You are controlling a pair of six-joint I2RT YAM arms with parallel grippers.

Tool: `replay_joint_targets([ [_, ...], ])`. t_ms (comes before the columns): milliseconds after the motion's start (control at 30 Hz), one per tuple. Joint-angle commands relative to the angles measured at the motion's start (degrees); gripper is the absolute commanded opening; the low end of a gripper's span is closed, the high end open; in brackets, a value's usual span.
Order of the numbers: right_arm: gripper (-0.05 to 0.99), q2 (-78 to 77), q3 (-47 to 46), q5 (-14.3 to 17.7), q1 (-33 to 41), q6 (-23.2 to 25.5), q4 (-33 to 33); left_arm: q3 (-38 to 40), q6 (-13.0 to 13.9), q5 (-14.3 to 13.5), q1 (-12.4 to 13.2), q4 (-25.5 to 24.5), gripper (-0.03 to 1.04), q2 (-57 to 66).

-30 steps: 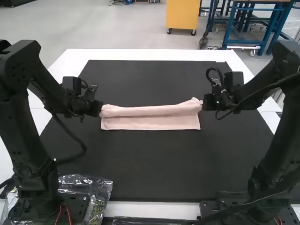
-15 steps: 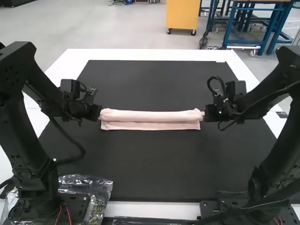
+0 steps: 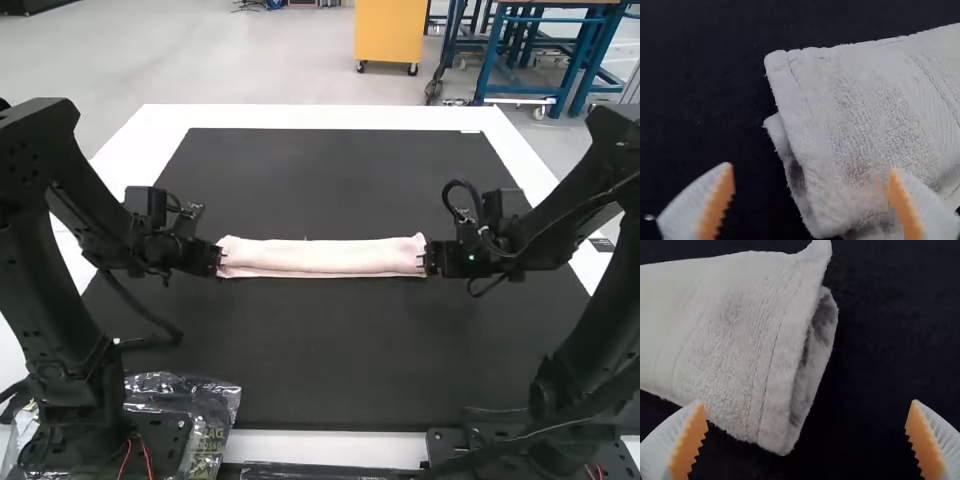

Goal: Fold the towel.

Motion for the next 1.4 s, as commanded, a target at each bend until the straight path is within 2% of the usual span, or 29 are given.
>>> replay_joint_targets([
  [0, 0.92, -1.2, 3.4, -0.5, -1.5, 0.9, -1.1, 0.1, -1.8, 2.2, 3.0, 1.9, 0.98, -1.3],
  [133, 0.91, -1.2, 5.5, -0.9, -0.5, 1.4, -3.0, 0.1, -4.4, 4.4, 8.3, 5.8, 0.98, -3.3],
  [167, 0.91, -1.2, 5.6, -0.9, -0.2, 1.4, -3.0, 0.2, -5.4, 4.6, 9.2, 6.6, 0.98, -3.5],
  [233, 0.91, -0.7, 6.0, -0.9, 0.7, 1.4, -2.9, 0.3, -5.6, 4.7, 10.3, 6.7, 0.97, -3.7],
  [600, 0.91, 6.9, 9.2, 0.5, 4.6, 2.1, -0.1, 0.6, -5.7, 5.4, 10.9, 4.6, 0.97, -5.0],
  [733, 0.91, 8.8, 9.3, 1.4, 4.9, 2.4, 2.7, 0.6, -6.0, 5.7, 10.7, 4.2, 0.97, -5.8],
  [800, 0.88, 9.9, 9.9, 1.4, 5.1, 2.3, 2.6, 0.5, -6.0, 5.7, 10.7, 4.0, 0.97, -6.4],
  [833, 0.82, 10.5, 9.9, 1.4, 5.3, 2.3, 2.7, 0.5, -6.0, 5.8, 10.6, 3.8, 0.97, -6.4],
  [867, 0.65, 11.0, 9.9, 1.3, 5.4, 2.2, 2.7, 0.5, -6.0, 5.7, 10.6, 3.7, 0.97, -6.5],
  [933, 0.01, 11.2, 9.6, 0.4, 5.4, 1.5, 3.5, 0.4, -6.0, 5.8, 10.7, 3.6, 0.97, -6.6],
  [1067, -0.03, 11.1, 8.8, -1.1, 3.6, 3.5, 4.2, 0.3, -6.0, 5.8, 10.9, 3.6, 0.97, -6.6],
  [1167, -0.03, 9.6, 8.5, -1.2, -2.0, 2.4, 4.2, 0.4, -6.0, 6.0, 11.0, 3.6, 0.97, -6.6],
  [1367, -0.03, 1.8, 11.3, -3.5, -11.2, -1.7, -5.7, 0.9, -6.0, 6.0, 10.8, 3.7, 0.97, -6.6],
])
